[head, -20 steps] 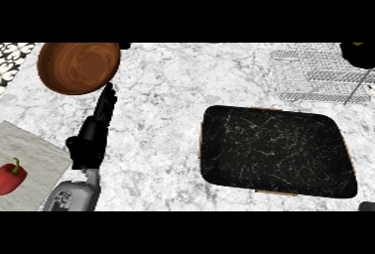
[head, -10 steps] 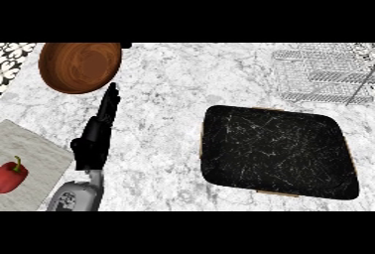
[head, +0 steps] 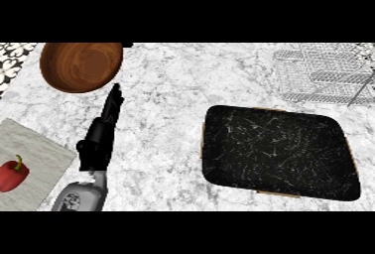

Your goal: Pick the lemon from the tray and place it in the tiered basket

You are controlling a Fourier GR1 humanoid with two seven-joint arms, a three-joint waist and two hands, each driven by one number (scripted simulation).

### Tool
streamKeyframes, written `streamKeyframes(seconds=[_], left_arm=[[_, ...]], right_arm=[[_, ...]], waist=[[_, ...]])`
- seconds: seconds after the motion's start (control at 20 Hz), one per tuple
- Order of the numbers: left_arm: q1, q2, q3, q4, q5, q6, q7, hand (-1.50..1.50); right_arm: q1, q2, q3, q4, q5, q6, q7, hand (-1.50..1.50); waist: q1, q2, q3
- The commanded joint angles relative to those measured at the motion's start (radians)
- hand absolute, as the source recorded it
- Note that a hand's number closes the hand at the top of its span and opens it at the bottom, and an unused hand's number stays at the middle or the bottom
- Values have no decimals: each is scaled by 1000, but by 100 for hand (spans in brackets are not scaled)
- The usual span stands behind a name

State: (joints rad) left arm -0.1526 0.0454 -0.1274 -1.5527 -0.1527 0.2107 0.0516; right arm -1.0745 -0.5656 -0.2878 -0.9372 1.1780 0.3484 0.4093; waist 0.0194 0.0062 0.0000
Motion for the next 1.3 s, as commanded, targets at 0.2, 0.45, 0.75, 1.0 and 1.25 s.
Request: streamKeyframes(seconds=[0.2,0.45,0.75,1.0,1.25], left_arm=[[-55,22,38,7,14,-18,27,0],[-45,5,37,41,23,-25,-11,0],[1,7,35,22,27,-28,-18,0],[34,29,48,-23,25,-31,-11,0],[30,27,71,-12,40,-27,-2,0]], right_arm=[[21,-5,-186,155,-130,-118,3,-150],[-5,18,-241,230,-204,-221,-53,-150],[-3,-50,-378,182,-302,-341,-41,-150],[58,-145,-476,156,-374,-329,8,-150],[203,-249,-632,106,-518,-242,-53,-150]], waist=[[-10,-1,1],[-7,0,0],[-15,-3,0],[-27,-10,1],[-50,-15,1]])
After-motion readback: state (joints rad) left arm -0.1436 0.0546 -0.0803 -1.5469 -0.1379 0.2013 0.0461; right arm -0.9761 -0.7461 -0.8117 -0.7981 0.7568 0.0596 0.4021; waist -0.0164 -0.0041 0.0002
